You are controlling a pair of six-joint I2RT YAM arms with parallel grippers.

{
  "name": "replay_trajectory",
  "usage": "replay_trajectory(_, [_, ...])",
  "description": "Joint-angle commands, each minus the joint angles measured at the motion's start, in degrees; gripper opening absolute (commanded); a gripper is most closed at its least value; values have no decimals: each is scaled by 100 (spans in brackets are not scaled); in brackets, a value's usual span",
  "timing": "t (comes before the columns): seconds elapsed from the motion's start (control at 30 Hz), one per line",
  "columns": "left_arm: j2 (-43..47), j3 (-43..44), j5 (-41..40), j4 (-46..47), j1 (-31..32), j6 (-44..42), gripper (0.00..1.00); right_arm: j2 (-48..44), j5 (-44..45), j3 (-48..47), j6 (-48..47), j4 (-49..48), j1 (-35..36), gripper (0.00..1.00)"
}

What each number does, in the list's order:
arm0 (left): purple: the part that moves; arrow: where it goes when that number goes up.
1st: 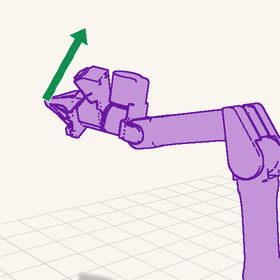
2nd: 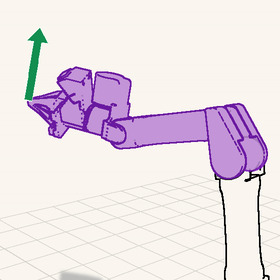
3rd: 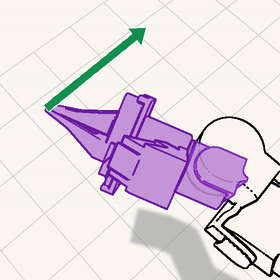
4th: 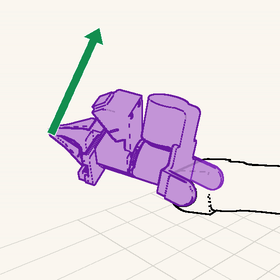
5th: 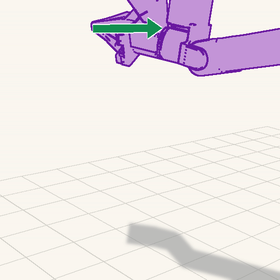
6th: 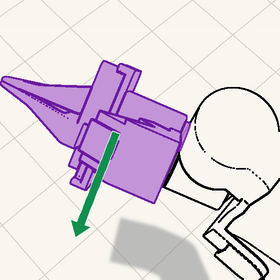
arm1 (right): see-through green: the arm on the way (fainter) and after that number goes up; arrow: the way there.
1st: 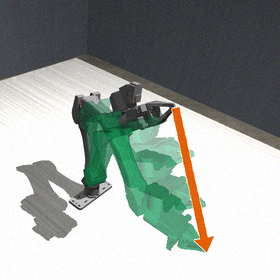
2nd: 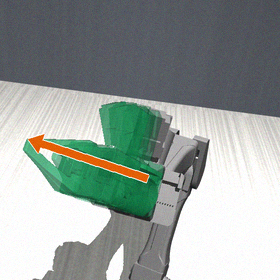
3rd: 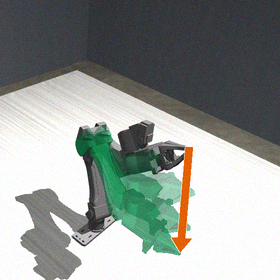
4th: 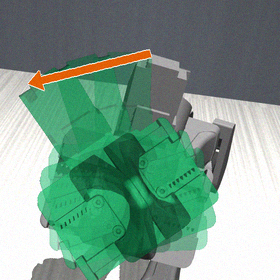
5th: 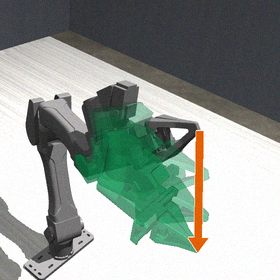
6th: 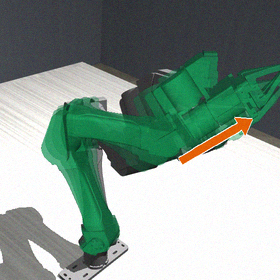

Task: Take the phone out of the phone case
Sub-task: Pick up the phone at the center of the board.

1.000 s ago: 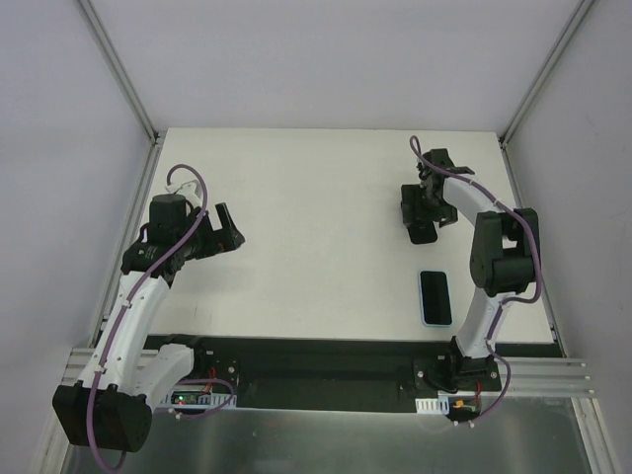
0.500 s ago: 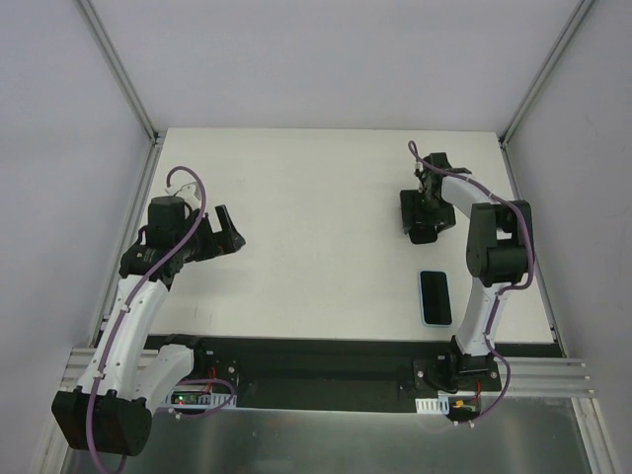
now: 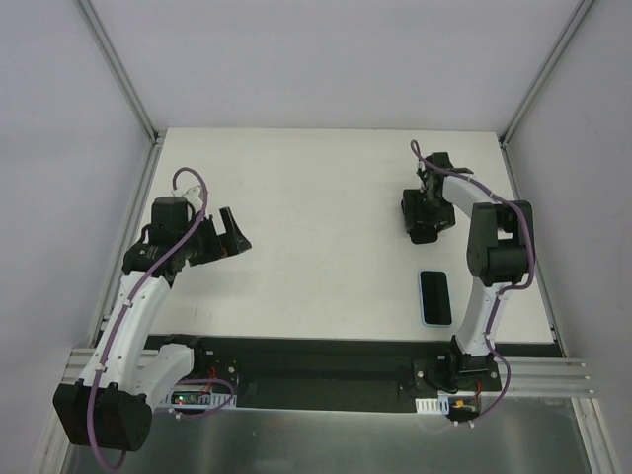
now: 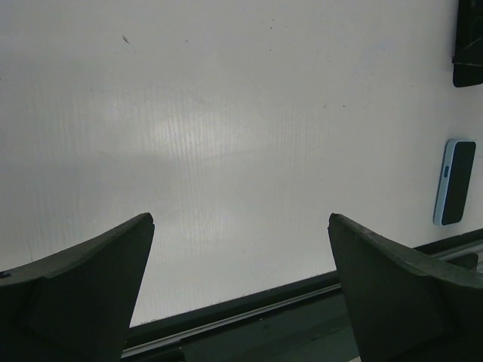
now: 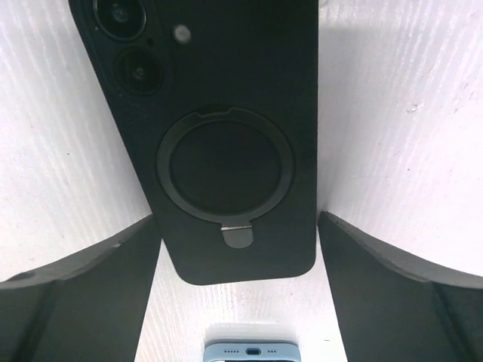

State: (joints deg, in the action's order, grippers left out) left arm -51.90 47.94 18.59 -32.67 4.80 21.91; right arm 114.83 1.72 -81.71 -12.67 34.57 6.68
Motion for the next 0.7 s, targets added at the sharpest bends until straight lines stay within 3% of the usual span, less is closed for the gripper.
replay_trajectory(0.0, [-75, 268, 373, -3, -23, 155, 99, -241, 30, 234, 176, -64, -52, 72])
replay_trajectory(0.1, [-189, 400, 513, 6, -23, 208, 99, -513, -119, 348, 264, -117, -53, 55])
replay_trajectory(0.2, [-356, 523, 663, 14, -23, 313, 99, -724, -610, 445, 396, -152, -52, 47])
replay_trajectory(0.43, [-856, 637, 1129, 348, 117, 910, 99, -1532, -1891, 1420, 1169, -854, -26, 42])
replay_trajectory(0.67, [-1786, 865, 1190, 988, 952, 1491, 99, -2279, -2342, 2247, 1873, -1461, 666, 40])
